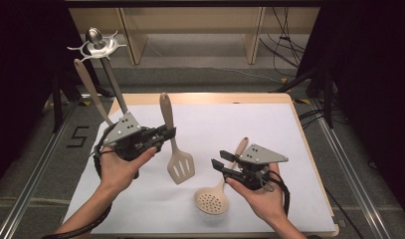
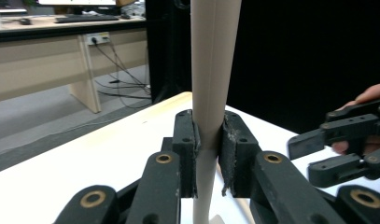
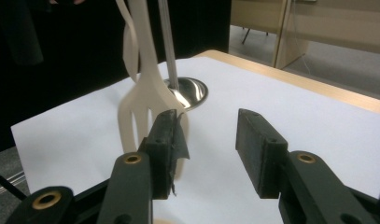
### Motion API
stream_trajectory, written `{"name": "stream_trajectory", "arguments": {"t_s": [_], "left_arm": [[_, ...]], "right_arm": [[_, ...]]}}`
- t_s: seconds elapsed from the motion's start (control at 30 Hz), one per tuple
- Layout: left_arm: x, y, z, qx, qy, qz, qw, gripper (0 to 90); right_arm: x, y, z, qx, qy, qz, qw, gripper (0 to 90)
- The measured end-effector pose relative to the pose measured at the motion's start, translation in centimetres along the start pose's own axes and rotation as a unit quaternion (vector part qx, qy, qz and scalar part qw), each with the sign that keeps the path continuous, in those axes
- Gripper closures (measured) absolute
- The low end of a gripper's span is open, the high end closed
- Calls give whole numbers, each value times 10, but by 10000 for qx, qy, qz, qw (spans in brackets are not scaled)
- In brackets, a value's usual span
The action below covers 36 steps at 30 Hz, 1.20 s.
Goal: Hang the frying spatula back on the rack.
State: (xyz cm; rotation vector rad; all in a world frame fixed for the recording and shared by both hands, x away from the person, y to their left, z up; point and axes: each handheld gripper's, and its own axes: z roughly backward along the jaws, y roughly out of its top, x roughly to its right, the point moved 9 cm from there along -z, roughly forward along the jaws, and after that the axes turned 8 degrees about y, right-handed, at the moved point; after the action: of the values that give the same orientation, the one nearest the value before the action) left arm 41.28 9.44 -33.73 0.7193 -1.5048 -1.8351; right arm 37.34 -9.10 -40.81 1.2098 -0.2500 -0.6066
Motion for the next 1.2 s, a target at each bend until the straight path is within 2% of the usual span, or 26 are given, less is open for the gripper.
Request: {"name": "stream_trajectory", "arguments": {"t_s": [0.03,0.1,0.13,0.17,0.2,0.23,0.3,0.33,0.4,0.43,0.47,0.5,0.53,0.57,0.67,0.7,0.73,0.8,0.83,0.9,0.97,1.0,1.03,1.07,1.1,1.2], "left_arm": [[-3,1,1,31,12,-41,10000,770],[-6,1,5,-14,53,75,10000,770],[-9,1,7,-37,100,126,9999,770],[-12,2,9,-33,139,171,9998,771],[-14,3,10,-32,174,188,9997,771],[-18,5,11,41,194,84,9998,771],[-22,6,14,41,256,106,9996,771],[-24,7,15,47,274,98,9996,771],[-28,8,17,76,313,112,9994,771],[-30,9,18,77,331,105,9994,771],[-32,9,19,82,345,120,9993,771],[-33,10,20,95,354,123,9993,771],[-35,10,21,71,384,105,9992,771],[-36,10,22,69,396,98,9991,770],[-40,11,23,81,413,96,9991,771],[-41,11,24,77,428,84,9990,771],[-42,11,24,73,439,88,9990,771],[-44,11,25,64,466,87,9989,770],[-44,11,25,81,449,84,9989,771],[-45,12,26,85,453,81,9989,771],[-46,12,26,89,460,90,9989,770],[-46,13,27,84,457,101,9989,770],[-46,13,27,82,452,97,9989,770],[-47,14,27,79,457,72,9989,771],[-48,14,28,75,461,73,9989,771],[-49,17,29,68,455,77,9989,771]], "right_arm": [[-1,-2,0,24,5,-151,9999,593],[4,-4,2,-4,-7,-105,9999,593],[4,-6,3,-32,-75,-209,9997,593],[7,-7,3,-16,-22,-91,10000,593],[10,-9,5,-28,-104,-114,9999,593],[12,-11,6,2,-119,-185,9998,593],[17,-14,9,-30,-243,-100,9996,593],[17,-16,9,-62,-197,-230,9995,593],[21,-19,12,-93,-253,-151,9995,593],[21,-20,13,-78,-300,-347,9989,593],[24,-20,13,-26,-268,-219,9994,593],[27,-21,15,-18,-351,-221,9991,592],[27,-22,15,-22,-295,-243,9993,592],[30,-24,19,-90,-424,-270,9987,591],[35,-27,21,-62,-457,-292,9985,589],[35,-30,22,-58,-447,-406,9982,589],[38,-31,23,-123,-473,-320,9983,589],[39,-36,25,-158,-514,-519,9972,588],[42,-37,25,-140,-504,-406,9978,588],[44,-41,27,-107,-572,-580,9966,586],[44,-42,27,-106,-591,-631,9962,585],[46,-44,28,-168,-606,-558,9965,585],[45,-46,29,-232,-619,-703,9953,584],[47,-47,28,-207,-591,-611,9962,584],[46,-47,27,-197,-590,-661,9959,584],[49,-48,27,-257,-638,-546,9961,584]]}}
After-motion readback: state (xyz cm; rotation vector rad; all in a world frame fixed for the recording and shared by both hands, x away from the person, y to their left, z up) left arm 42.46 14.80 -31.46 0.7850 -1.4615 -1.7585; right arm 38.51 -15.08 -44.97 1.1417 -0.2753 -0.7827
